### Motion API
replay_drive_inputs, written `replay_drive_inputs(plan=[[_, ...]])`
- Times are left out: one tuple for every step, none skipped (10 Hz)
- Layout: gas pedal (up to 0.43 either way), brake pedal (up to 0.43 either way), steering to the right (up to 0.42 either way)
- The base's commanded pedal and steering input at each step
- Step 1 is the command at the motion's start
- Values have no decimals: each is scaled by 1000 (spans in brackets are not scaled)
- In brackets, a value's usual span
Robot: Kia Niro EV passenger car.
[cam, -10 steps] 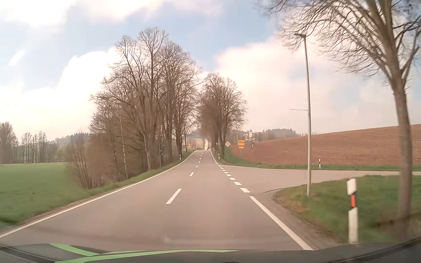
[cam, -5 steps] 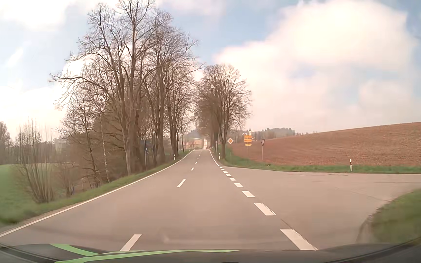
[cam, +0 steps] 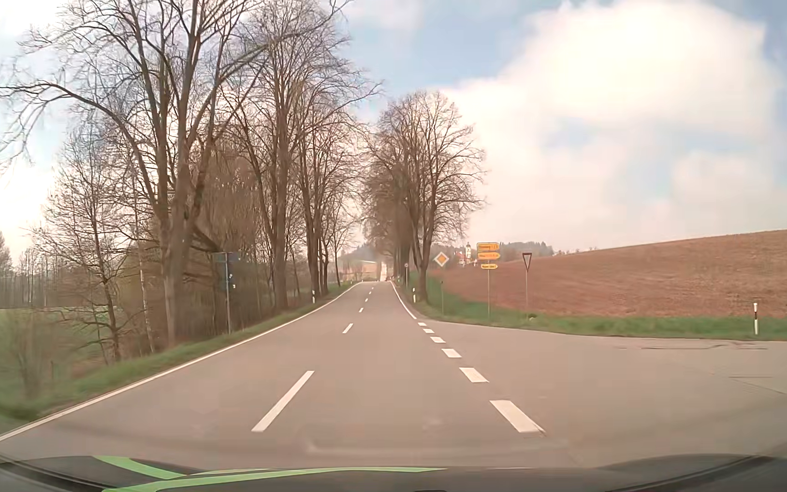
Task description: Follow the waypoints while adhering to traffic rules and regulations
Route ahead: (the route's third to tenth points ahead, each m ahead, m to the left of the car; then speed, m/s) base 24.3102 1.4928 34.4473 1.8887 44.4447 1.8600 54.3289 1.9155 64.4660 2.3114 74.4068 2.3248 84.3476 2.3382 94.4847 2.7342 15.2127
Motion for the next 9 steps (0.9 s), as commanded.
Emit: replay_drive_inputs(plan=[[110,0,-1],[118,0,-1],[118,0,-1],[118,0,-2],[130,0,-3],[130,0,-5],[130,0,-6],[138,0,-6],[138,0,-6]])
